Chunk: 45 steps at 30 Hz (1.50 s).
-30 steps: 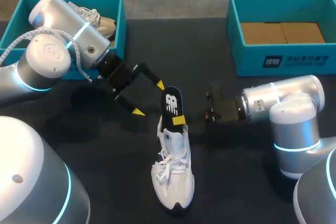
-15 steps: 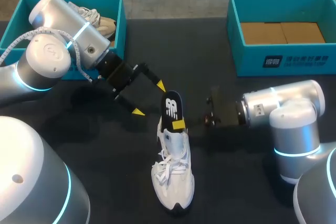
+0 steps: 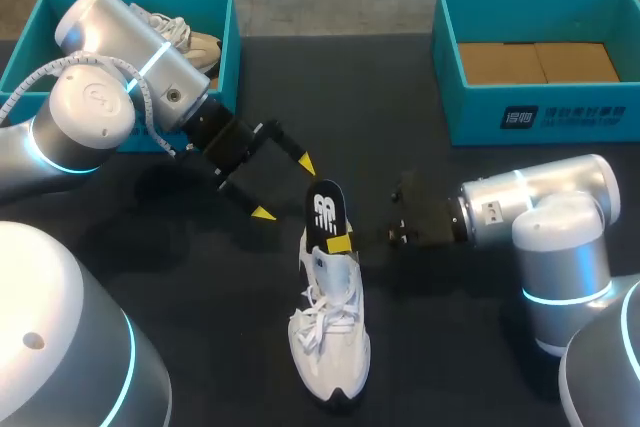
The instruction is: Take the shoe out of the shoebox, open the shoe tongue, remove and reinsert the insole, then place the shoe into the shoebox
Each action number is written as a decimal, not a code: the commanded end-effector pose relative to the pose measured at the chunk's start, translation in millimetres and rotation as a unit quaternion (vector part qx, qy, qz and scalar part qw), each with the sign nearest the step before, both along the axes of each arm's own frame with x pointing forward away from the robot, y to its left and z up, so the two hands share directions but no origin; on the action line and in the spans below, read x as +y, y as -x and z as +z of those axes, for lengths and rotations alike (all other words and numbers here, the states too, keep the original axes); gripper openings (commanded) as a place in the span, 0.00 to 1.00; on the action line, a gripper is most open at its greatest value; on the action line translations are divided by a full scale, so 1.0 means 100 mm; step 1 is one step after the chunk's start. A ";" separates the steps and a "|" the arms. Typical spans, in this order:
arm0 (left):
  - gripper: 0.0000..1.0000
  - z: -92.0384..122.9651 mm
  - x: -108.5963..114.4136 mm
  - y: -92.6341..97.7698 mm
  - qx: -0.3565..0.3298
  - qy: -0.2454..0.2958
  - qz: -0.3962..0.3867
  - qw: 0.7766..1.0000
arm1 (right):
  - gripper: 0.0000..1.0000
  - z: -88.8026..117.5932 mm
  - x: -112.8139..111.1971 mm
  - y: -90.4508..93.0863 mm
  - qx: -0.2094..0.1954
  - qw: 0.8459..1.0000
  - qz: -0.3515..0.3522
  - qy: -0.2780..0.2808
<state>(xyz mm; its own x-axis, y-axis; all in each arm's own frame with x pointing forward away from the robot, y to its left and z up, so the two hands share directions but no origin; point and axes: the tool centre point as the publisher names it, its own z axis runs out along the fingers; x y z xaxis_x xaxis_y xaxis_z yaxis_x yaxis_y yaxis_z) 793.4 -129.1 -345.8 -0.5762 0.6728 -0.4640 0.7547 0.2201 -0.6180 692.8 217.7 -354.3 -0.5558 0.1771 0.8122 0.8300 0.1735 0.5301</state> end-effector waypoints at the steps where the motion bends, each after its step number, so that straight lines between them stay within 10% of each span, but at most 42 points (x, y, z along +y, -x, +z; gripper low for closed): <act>1: 1.00 0.00 -0.01 -0.01 0.000 -0.002 -0.001 1.000 | 0.00 -0.04 0.02 0.08 0.002 1.000 -0.002 0.004; 18: 1.00 0.00 -0.01 -0.01 0.000 -0.002 -0.001 1.000 | 0.00 -0.01 0.04 0.03 -0.028 1.000 -0.011 -0.009; 25: 1.00 0.00 -0.01 -0.01 0.000 -0.002 -0.001 1.000 | 0.22 0.04 0.04 -0.04 -0.039 0.999 -0.014 -0.011; 45: 1.00 0.00 -0.01 -0.01 0.000 -0.002 -0.001 1.000 | 0.19 0.24 0.03 -0.32 -0.068 0.998 -0.012 -0.006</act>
